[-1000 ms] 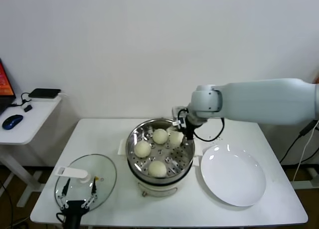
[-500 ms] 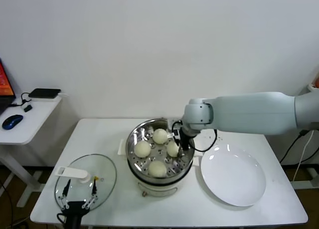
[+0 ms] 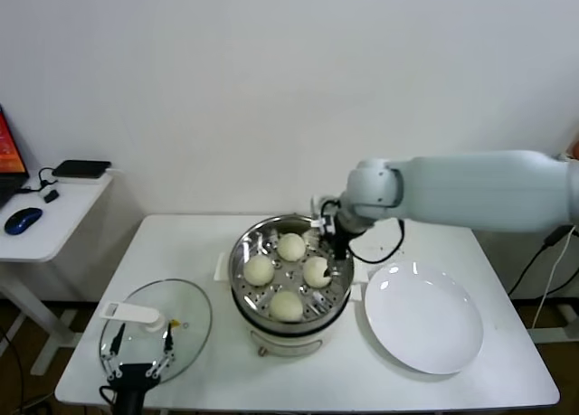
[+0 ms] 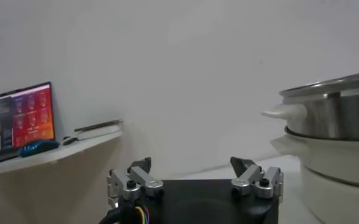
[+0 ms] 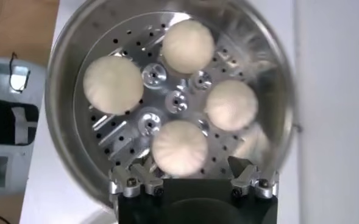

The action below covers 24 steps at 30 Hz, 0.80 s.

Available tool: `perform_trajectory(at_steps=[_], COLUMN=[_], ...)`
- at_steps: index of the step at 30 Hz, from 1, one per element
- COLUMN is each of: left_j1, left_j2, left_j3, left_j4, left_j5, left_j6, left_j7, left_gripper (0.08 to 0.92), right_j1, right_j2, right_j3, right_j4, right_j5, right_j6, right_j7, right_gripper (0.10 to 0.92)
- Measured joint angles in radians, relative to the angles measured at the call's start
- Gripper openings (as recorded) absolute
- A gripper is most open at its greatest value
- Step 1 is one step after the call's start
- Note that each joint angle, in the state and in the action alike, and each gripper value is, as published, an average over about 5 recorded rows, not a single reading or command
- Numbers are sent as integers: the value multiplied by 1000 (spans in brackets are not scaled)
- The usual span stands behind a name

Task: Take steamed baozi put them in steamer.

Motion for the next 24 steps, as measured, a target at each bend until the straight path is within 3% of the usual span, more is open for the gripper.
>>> perform_trajectory(at_steps=[12, 24], left_j1=[-11, -19], left_j2=[0, 0], left_j3=[9, 6], left_j4=[-13, -3], left_j5=[18, 35], left_j6=[9, -3], left_j7=[0, 0], left_gripper=[823, 823], right_j1=[46, -567], right_j2=[-348, -654], right_j3=[122, 697], right_j4=[141, 261], right_j5=[72, 70], right_j6=[94, 402], right_j7=[208, 465], right_gripper=[823, 823])
